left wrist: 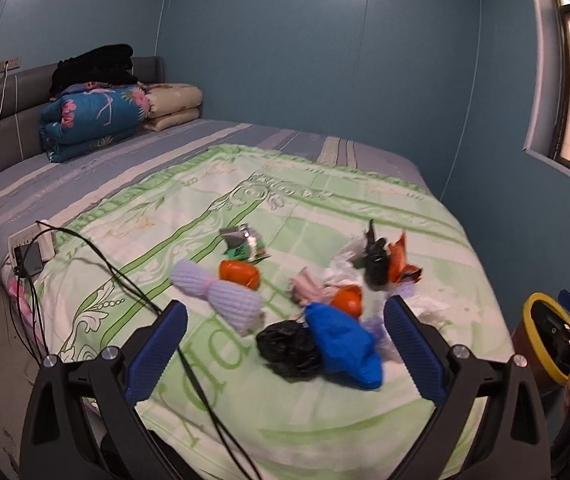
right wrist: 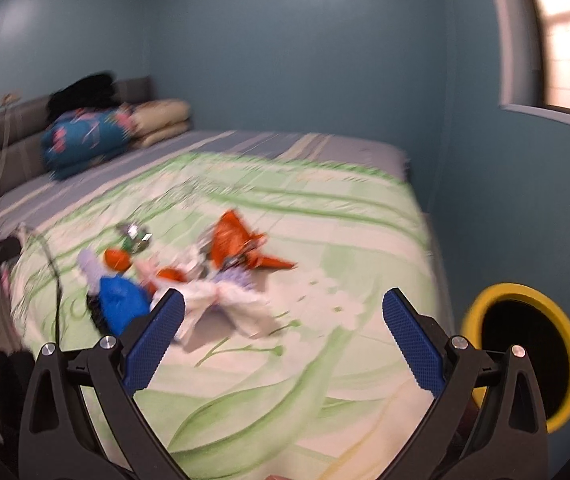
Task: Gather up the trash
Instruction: 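Grasp the lavender foam net with the left tool while the right tool grasps the white tissue bundle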
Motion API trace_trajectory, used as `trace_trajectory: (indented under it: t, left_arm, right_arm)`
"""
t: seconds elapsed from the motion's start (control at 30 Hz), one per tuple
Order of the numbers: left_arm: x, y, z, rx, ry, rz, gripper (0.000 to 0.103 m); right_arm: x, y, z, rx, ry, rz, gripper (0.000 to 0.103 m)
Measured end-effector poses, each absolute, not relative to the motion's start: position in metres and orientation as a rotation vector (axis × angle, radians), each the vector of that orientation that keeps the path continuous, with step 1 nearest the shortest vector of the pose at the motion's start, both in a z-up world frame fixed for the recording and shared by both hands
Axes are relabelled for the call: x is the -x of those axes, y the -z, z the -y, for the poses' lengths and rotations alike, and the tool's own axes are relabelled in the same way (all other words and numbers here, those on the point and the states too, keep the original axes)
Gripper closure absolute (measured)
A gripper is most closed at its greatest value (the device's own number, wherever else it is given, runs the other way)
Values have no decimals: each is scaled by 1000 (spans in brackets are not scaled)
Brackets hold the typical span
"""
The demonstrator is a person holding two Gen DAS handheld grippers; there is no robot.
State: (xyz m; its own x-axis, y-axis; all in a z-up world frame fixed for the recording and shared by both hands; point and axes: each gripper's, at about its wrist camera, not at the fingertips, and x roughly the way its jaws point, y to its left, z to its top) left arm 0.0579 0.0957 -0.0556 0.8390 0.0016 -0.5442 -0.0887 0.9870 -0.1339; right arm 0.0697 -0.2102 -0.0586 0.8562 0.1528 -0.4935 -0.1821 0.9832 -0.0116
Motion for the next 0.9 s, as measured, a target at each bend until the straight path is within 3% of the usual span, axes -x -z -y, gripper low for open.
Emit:
trace_trajectory:
  t: [0.27,0.47,0.9]
  left_arm:
    - [-92,106,-148,197,-75,-748,8]
    - [-123,123,-176,278,-77,-781,8]
    - [-207,152,-180,403,-47,-938,8]
  right_arm:
    - [-117,97,184,146,-430,-607,8]
    - [-143,110,166,273,-571,-636,8]
    - [-183,135,144,544,-672,-649,8]
